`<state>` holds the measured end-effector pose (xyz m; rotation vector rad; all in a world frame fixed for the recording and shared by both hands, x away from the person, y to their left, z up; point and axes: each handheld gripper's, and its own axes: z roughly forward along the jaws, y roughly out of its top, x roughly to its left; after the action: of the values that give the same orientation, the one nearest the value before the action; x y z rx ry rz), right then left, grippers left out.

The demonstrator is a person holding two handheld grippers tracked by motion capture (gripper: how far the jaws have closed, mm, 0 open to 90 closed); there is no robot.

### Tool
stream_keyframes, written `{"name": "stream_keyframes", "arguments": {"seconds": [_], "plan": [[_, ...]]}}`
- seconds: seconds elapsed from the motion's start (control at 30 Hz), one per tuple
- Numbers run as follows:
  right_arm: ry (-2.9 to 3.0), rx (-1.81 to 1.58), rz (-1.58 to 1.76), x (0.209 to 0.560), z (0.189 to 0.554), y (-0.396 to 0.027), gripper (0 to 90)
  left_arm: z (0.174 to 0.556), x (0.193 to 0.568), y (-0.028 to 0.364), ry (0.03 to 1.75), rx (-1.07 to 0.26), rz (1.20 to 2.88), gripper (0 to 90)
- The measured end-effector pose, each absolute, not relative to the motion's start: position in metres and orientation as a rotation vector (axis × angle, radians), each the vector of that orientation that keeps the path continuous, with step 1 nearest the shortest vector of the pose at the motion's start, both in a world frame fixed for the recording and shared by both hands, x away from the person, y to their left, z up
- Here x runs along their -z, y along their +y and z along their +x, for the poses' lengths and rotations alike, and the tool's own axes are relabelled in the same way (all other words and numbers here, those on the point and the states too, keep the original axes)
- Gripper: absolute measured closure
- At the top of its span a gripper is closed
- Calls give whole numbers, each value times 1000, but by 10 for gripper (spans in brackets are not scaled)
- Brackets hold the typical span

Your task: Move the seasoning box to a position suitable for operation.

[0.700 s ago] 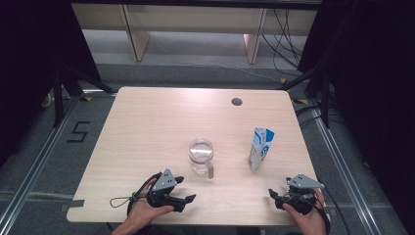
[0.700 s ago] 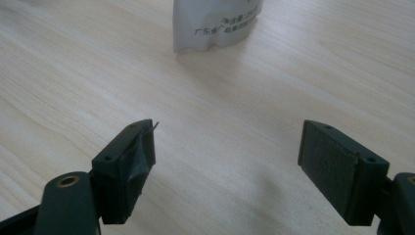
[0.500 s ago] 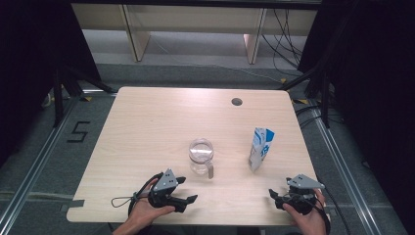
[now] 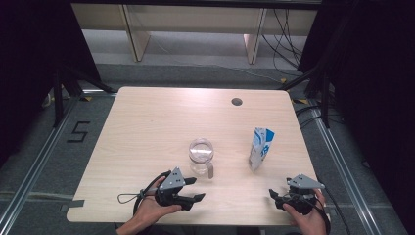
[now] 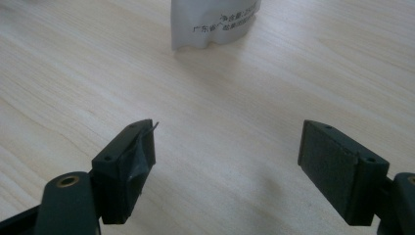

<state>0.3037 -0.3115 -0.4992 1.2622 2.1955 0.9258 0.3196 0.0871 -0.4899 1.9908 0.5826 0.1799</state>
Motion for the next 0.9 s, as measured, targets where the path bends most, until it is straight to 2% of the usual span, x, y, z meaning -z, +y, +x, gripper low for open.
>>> {"name": "stream_keyframes", "arguments": {"seconds": [0.07,0.13,0.2,0.27,0.4,0.67,0.9], "plan": [[2195,-907,1220,500,305,-314,225,320,487,81,554,-184,1977,480],[2190,-917,1250,500,304,-312,225,320,483,75,506,-199,1984,509],[2193,-909,1217,501,305,-314,225,320,480,69,493,-234,1988,576],[2193,-910,1221,501,305,-315,225,320,478,63,489,-246,1977,677],[2195,-911,1222,501,306,-315,225,325,474,51,455,-305,1972,807],[2192,-919,1229,502,306,-314,225,342,467,28,451,-374,2029,872],[2197,-910,1234,501,305,-316,225,353,467,16,491,-384,2032,874]]}}
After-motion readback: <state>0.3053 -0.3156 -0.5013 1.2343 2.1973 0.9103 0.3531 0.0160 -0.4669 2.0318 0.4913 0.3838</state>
